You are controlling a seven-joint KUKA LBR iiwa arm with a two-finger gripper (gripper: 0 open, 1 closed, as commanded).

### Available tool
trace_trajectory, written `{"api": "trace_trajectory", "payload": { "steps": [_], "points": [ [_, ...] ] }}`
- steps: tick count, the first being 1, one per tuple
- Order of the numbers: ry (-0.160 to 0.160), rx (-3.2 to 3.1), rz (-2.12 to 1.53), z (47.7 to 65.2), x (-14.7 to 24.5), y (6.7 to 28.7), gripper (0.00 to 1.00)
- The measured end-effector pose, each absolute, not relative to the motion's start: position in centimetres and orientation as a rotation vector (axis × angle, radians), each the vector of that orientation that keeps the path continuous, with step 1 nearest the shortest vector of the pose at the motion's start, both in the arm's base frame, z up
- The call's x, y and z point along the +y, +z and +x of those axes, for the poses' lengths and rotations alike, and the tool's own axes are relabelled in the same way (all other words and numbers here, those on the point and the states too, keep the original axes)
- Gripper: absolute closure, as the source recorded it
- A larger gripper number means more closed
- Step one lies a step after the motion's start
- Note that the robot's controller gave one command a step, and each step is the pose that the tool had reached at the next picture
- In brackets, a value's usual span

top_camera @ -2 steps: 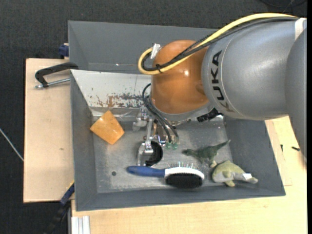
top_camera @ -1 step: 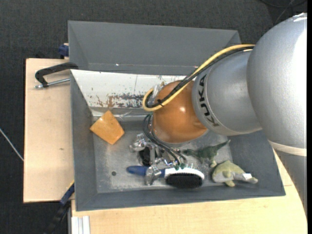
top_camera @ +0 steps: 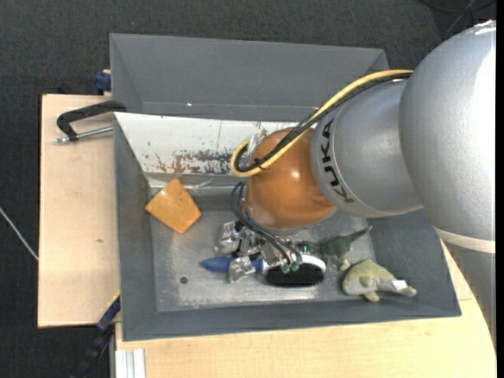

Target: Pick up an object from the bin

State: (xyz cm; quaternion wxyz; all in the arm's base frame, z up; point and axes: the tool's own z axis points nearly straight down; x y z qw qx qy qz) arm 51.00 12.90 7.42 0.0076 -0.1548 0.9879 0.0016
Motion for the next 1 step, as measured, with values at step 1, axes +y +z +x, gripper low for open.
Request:
{"api": "trace_trajectory", "payload": {
  "steps": [1],
  "points": [
    [0.003,3.088,-0.497,50.87,12.97,23.15,1.0]
  ]
}}
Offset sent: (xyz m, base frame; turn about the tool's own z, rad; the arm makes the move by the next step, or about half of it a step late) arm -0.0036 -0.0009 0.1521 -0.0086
